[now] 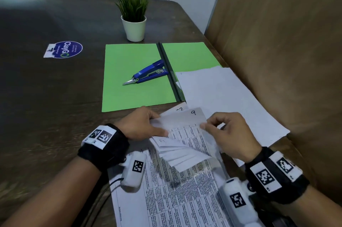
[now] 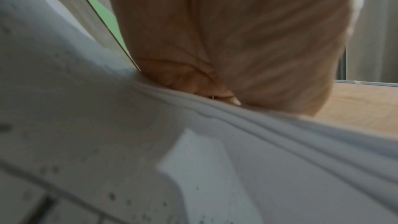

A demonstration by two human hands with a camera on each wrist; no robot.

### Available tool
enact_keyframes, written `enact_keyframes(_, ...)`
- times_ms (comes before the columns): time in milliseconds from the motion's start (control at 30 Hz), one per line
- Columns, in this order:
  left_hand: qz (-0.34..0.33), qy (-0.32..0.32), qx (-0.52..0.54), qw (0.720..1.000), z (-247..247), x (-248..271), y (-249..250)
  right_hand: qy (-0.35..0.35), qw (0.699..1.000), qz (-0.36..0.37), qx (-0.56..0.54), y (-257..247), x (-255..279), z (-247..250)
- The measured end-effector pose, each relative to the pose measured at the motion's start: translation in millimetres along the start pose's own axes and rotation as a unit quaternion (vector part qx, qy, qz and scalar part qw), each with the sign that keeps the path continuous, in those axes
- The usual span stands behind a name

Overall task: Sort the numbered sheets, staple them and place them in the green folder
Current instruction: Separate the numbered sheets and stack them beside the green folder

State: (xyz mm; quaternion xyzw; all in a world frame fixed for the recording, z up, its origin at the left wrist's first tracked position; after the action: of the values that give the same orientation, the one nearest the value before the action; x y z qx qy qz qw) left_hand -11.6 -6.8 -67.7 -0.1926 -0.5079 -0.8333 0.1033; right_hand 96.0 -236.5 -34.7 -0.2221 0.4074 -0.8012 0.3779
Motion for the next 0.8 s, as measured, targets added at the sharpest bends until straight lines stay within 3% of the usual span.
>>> enact_keyframes(100, 0.002, -0.002, 0.002, 1.0, 1, 1, 0, 0.005, 1.0, -0.009, -0.027, 8, 2, 4)
enact_keyframes(200, -0.007, -0.002, 0.002, 1.0, 1, 0, -1, -0.104, 0.993, -0.05, 0.027, 19, 8, -1)
enact_keyframes(233, -0.01, 0.002, 0.005, 1.0, 2, 0, -1, -0.102, 0.993, -0.052, 0.043, 21, 9, 0)
enact_keyframes(333, -0.005, 0.003, 0.004, 1.0, 2, -1, -2, 0.012, 0.999, -0.033, 0.006, 23, 9, 25)
enact_keyframes(367, -0.004, 0.006, 0.004, 1.0, 2, 0, -2, -0.006, 0.999, -0.044, -0.004, 23, 9, 31)
enact_keyframes(467, -0.006, 0.007, -0.005, 1.0, 3, -2, -3, -0.164, 0.975, -0.132, 0.066, 30, 16, 35)
enact_keyframes(500, -0.003, 0.01, -0.006, 1.0, 3, -2, -4, -0.145, 0.975, -0.142, 0.093, 31, 16, 43)
enact_keyframes(600, 0.014, 0.016, 0.006, 1.0, 0, -2, -4, 0.056, 0.987, -0.125, 0.084, 9, 11, 95)
enact_keyframes(667, -0.004, 0.019, 0.031, 0.999, -1, 1, -2, 0.151, 0.983, -0.087, 0.063, -22, 9, 132)
enact_keyframes(800, -0.006, 0.008, 0.026, 1.0, -2, 2, 1, 0.227, 0.959, -0.022, 0.166, -67, 4, 181)
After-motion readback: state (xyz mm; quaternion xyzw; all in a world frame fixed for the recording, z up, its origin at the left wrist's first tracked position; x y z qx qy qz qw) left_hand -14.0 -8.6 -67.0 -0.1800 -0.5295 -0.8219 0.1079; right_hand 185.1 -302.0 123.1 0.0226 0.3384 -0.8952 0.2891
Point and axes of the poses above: each hand's wrist, its own x-axis away from the middle knuckle, its own z-axis out of the back of the hand, y = z × x, the point moved 3 cm from there along -x, towards the middle knuckle, and after that the axes turned 14 degrees about -y, right-handed, at the moved point
